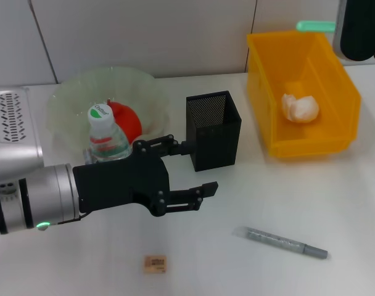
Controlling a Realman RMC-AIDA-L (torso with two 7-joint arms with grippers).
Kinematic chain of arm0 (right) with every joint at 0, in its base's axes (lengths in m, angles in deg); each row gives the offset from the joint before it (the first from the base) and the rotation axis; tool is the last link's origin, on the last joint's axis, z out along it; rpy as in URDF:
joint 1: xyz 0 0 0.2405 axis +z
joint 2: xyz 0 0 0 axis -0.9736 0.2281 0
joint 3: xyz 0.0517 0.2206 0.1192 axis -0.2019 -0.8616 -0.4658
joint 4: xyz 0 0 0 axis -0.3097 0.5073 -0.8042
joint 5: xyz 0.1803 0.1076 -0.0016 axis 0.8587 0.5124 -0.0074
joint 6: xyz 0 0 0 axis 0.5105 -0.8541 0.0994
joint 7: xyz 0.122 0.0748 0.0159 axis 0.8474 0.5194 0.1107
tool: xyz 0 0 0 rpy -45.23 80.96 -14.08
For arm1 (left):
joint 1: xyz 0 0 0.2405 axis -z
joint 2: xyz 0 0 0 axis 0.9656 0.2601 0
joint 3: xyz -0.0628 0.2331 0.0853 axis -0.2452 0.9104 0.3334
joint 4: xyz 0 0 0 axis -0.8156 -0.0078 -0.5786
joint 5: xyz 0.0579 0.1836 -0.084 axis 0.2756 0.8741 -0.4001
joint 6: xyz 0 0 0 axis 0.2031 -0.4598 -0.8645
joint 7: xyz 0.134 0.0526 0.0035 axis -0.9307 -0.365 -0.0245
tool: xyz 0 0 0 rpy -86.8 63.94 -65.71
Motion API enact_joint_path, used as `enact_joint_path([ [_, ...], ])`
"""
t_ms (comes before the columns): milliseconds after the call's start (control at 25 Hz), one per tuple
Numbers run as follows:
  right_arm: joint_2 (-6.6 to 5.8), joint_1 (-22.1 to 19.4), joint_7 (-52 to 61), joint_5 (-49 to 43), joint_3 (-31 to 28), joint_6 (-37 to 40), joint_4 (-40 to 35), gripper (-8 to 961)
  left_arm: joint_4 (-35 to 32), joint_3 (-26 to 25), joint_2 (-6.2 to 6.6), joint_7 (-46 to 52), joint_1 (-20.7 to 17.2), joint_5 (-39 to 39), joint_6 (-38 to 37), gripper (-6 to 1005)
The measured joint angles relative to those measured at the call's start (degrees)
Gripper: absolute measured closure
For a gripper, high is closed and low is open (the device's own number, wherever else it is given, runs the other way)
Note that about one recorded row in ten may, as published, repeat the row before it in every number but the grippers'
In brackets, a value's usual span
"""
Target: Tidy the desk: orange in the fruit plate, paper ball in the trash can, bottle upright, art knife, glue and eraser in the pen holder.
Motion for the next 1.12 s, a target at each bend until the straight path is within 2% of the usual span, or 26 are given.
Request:
enact_joint_path([
  [280, 0.02, 0.01, -7.05, -0.97, 0.87, -5.44, -2.59, 791, 0.15, 0.01, -0.01, 0.00, 0.37, -0.08, 0.07, 202],
  [560, 0.01, -0.12, -11.95, -8.02, 4.64, -13.76, -8.51, 791, 0.90, 0.00, -0.08, -1.52, 0.36, -0.58, 0.29, 202],
  [880, 0.01, -0.63, -15.38, -10.33, 9.44, -17.60, -10.71, 791, 2.05, 0.19, -0.14, -4.58, -0.10, -2.76, 0.23, 202],
  [1120, 0.05, -0.94, -18.02, -12.58, 12.87, -19.32, -11.67, 791, 3.91, 0.22, 0.29, -6.95, -0.17, -3.90, 0.00, 202],
])
